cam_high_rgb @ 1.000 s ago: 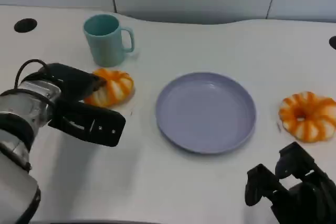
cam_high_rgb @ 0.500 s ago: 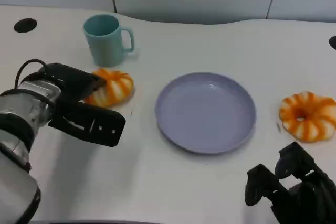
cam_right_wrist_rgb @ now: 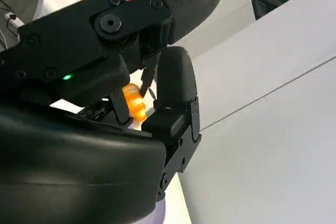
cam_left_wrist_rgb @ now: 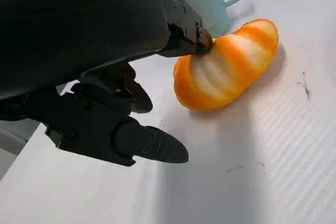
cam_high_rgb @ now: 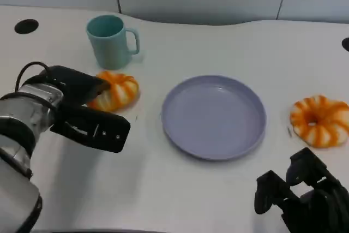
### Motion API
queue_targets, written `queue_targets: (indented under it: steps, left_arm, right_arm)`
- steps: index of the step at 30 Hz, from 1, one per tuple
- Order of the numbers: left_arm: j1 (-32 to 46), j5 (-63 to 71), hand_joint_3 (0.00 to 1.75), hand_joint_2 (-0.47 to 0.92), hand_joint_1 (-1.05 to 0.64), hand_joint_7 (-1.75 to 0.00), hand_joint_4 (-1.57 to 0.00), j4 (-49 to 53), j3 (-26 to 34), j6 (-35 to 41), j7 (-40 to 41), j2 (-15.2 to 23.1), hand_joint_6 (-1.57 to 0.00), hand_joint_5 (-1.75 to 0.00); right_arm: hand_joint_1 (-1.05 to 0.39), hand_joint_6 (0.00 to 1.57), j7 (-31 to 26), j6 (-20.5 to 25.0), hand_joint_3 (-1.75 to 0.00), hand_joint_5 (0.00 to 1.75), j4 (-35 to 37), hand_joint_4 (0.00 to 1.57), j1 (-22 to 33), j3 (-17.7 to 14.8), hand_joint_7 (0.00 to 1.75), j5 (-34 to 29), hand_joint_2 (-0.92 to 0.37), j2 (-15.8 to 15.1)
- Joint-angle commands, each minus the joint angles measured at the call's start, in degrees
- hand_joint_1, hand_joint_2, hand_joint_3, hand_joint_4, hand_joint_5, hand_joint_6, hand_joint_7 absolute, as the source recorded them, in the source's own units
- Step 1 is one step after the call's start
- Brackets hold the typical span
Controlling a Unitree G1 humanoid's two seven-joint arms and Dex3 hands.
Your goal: Grasp the bread from the table and place it into the plate.
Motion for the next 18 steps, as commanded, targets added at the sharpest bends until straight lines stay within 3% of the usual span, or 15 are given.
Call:
queue_targets:
  steps: [1, 6, 13, 18]
  left_arm:
    - [-0.17, 0.36, 0.12, 0.92, -0.54, 0.00, -0.79, 0.50, -0.37, 0.36, -1.14, 1.71, -0.69, 0.00]
    - [-0.17, 0.36, 0.12, 0.92, -0.54, 0.00, -0.79, 0.50, -0.37, 0.36, -1.14, 1.71, -0.69, 0.00]
    - [-0.84, -3.03, 0.09, 0.92, -0.51, 0.00, -0.79, -0.37, 2.14, -8.24, -9.39, 6.79, -0.70, -0.01]
    - [-0.80, -3.26, 0.09, 0.92, -0.50, 0.00, -0.80, -0.54, 2.24, -8.87, -10.06, 7.13, -0.70, -0.01]
  right_arm:
    - [-0.46, 0.65, -0.35, -0.48, 0.00, 1.75, 0.03, 0.79, 0.01, -0.34, 1.75, 0.14, -0.86, -0.20]
    - [-0.46, 0.65, -0.35, -0.48, 0.00, 1.75, 0.03, 0.79, 0.01, -0.34, 1.75, 0.14, -0.86, -0.20]
    - [-0.47, 0.66, -3.06, -0.50, 0.00, 1.75, -0.14, 0.80, -2.52, 0.40, 1.75, -1.76, -0.86, 0.80]
    - [-0.47, 0.66, -3.48, -0.43, 0.00, 1.75, -0.23, 0.80, -2.62, 0.52, 1.75, -1.90, -0.86, 0.76]
